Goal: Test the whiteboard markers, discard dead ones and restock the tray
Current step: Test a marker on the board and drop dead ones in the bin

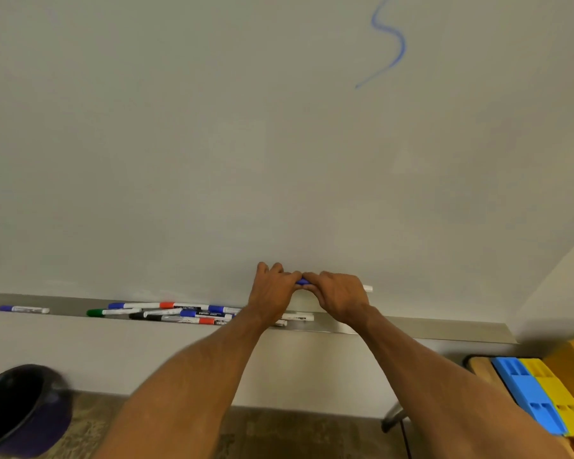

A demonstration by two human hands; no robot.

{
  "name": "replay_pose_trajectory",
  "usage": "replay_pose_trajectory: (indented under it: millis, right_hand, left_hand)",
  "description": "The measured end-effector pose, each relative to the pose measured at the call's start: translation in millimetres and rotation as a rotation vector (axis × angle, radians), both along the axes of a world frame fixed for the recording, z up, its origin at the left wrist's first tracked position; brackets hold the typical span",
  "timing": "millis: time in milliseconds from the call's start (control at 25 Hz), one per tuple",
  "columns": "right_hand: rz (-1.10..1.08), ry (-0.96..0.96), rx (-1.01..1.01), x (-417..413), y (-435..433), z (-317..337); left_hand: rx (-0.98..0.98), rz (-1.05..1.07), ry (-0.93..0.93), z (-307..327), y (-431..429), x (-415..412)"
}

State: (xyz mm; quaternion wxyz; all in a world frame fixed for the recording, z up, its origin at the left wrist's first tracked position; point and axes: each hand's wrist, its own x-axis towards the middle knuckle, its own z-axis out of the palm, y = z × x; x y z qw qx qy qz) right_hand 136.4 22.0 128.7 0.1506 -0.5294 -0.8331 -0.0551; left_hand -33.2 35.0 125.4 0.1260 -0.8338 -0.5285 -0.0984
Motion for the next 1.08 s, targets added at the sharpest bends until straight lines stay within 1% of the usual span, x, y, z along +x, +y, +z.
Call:
replay_pose_trajectory:
  millis: [80,160,240,320,400,520,680,760,960,1080]
  right_hand:
    - [-0.044,0.031,0.049,-1,-6,10]
    - [-0.077,0.130,0.026,-5,-11,21]
    - [-0.123,0.280,-0.012,-9,-14,39]
    - [-0.112,0.408,-0.006,-10,-15,62]
    - [-0.068,0.470,0.029,-8,-13,90]
    - [-0.057,0.493,0.142,-6,-4,144]
    - [-0.060,0.633,0.295,-7,6,219]
    - [-0.031,0.665,0.396,-8,9,255]
    - [0.071,0.648,0.691,-10,17,321]
    - [0.134,0.735,0.767,-12,23,342]
  left_hand:
    - [0.047,-0.021,0.024,11,0,-3]
    - [0.085,-0.022,0.006,20,-3,-6]
    - [0.196,-0.013,-0.001,32,-8,-11]
    - [0.340,-0.022,0.009,49,-8,-16]
    - [0.461,-0.018,-0.028,73,-4,-23]
    - [0.617,0.005,-0.073,125,9,-29]
    - [0.750,-0.005,-0.084,206,30,-35]
    - [0.813,-0.001,-0.086,249,40,-36]
    - [0.867,-0.006,-0.104,337,59,-38]
    - [0.835,-0.061,-0.169,366,73,-40]
